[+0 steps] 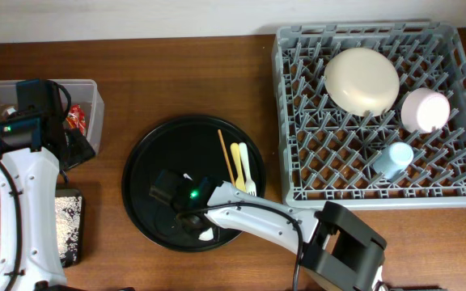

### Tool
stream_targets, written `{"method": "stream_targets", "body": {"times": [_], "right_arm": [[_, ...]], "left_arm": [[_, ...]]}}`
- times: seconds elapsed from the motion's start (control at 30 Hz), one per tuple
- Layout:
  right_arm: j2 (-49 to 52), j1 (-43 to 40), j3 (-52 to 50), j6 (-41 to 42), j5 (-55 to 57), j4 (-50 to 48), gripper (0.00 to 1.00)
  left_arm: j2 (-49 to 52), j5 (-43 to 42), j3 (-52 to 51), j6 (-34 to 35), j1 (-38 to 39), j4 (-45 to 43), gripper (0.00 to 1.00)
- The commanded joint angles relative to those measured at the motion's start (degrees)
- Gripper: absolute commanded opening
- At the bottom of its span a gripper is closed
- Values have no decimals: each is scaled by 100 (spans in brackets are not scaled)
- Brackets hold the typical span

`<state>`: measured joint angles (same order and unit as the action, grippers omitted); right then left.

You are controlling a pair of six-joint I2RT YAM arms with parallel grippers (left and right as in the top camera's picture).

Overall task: Sort waste into correct bins and load items into the dishwasher rack
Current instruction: 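Carry the white cup into the rack beside the blue cup and release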

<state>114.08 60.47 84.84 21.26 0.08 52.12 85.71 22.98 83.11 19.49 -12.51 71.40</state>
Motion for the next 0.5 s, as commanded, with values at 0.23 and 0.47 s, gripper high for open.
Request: {"method": "stream_targets", "body": {"times": [0.23,0.47], "right_arm": [[-57,-420,1753,-195,-68,1438,49],[-1220,-1891,2260,-232,129,2833,48]], "left_arm": [[-44,57,42,13,-13,7,99],[-44,59,42,13,-13,7,99]]}}
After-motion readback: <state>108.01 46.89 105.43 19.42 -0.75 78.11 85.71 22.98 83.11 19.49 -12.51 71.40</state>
